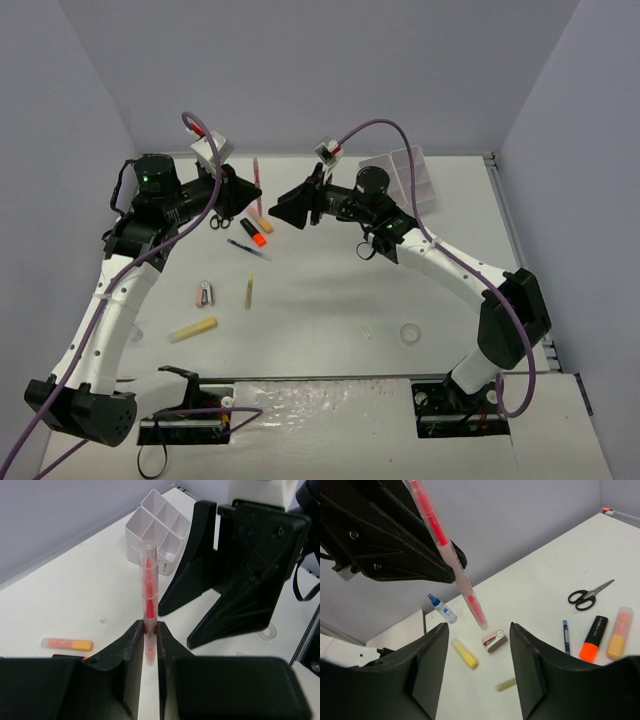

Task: Sort the stationery into containers
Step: Close the pen cap on the pen.

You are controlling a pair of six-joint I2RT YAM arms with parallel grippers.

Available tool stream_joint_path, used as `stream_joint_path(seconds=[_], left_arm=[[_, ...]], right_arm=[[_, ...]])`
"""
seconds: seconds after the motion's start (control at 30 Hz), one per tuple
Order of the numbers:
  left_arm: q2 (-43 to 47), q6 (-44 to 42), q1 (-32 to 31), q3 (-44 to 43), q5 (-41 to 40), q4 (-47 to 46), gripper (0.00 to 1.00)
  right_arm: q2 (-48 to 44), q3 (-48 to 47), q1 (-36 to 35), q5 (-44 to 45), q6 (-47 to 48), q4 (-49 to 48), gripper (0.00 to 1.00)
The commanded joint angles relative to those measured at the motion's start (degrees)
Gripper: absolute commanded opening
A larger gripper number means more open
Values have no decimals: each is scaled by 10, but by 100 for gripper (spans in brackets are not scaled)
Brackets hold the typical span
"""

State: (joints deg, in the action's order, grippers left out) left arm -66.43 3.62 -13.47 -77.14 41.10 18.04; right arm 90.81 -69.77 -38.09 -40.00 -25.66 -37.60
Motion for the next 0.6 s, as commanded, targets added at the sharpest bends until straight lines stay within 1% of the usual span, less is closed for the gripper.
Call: stream_joint_path(seconds=[0.0,0.07,0.13,0.27,0.33,0.47,0.57], left_arm=[[9,-12,0,-41,9,-34,0],[10,-13,1,-41,9,-33,0],[10,-15,1,-38,11,-35,0],[7,-13,1,-35,25,-43,0],[8,-12,1,-33,26,-48,0],[9,-11,1,-35,23,-45,0],[10,-10,1,-35,22,-43,0]], right_arm=[[-61,-49,56,-72,-2,-23,54],[-66,-70,72,-91,0,-19,58],[-61,-99,81,-86,17,-1,60],[-21,-140,57,-100,-15,-57,63],[3,-160,51,-98,-28,-81,62],[41,-183,39,-106,-69,-133,55],[59,-199,23,-108,-72,-138,52]])
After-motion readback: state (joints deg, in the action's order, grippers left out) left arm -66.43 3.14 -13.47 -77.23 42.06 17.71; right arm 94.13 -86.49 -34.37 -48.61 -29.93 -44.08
